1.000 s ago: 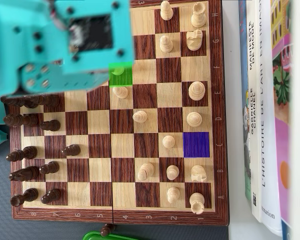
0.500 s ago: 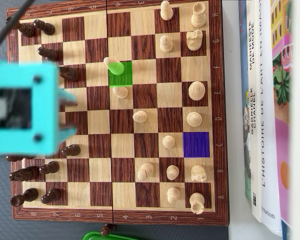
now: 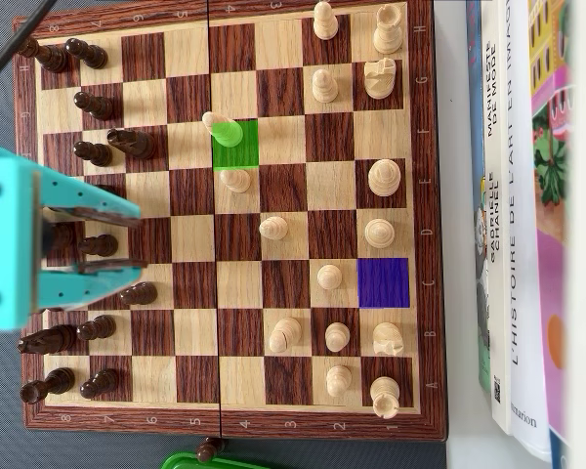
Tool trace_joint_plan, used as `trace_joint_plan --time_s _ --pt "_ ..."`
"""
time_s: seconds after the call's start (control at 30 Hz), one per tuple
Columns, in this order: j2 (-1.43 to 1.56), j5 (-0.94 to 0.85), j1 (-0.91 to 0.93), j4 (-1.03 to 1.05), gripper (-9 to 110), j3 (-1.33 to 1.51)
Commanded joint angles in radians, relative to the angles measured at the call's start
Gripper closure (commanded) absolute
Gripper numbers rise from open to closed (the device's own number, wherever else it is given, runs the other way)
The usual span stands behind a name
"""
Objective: Play chess
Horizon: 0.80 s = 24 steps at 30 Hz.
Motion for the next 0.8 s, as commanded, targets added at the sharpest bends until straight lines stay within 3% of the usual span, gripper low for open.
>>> trace_joint_plan --time_s 0.0,0.77 --pt "0.077 -0.006 -0.005 -0.078 90 0.049" --pt "0.543 -0.008 -0.071 -0.537 90 0.581"
